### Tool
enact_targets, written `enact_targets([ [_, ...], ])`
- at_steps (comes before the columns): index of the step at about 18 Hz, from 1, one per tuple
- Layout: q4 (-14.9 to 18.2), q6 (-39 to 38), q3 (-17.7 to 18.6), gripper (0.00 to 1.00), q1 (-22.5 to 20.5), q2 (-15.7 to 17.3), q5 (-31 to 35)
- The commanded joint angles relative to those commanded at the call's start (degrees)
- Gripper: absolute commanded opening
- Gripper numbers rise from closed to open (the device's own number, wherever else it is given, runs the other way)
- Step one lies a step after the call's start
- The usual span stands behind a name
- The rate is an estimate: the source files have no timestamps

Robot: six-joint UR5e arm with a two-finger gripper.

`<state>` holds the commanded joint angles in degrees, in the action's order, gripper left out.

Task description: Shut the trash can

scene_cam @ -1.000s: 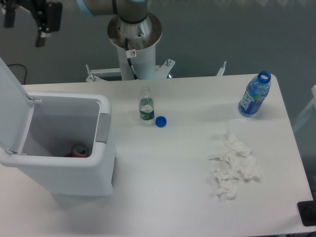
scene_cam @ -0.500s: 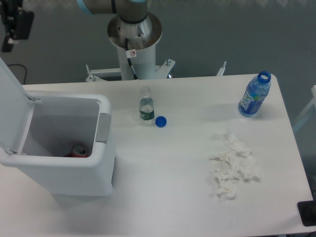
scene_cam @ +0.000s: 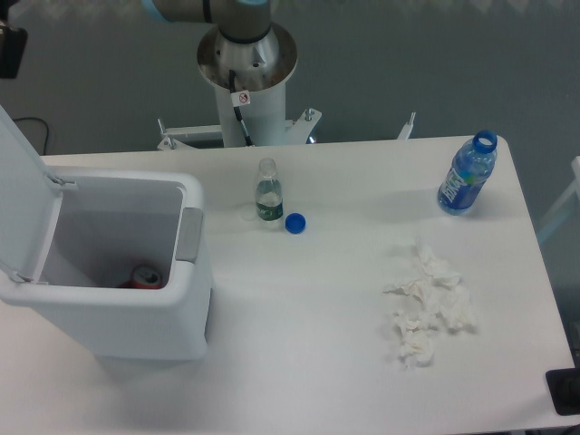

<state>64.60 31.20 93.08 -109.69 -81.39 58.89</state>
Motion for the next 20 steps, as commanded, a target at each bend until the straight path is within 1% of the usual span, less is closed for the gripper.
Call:
enact_targets([
  [3,-2.28,-0.26,-0.44,1.0,1.32,-1.23,0.09],
  [8,-2.64,-0.35,-0.79,1.0,2.02,-2.02,0.18],
  [13,-2.72,-0.44,-2.55,1.0,2.46,-4.39,0.35],
  [17,-3.87,-0.44,-2.72,1.0,2.9,-4.92,0.44],
  [20,-3.87,-0.44,-2.81,1.0,2.9,-5.1,0.53],
])
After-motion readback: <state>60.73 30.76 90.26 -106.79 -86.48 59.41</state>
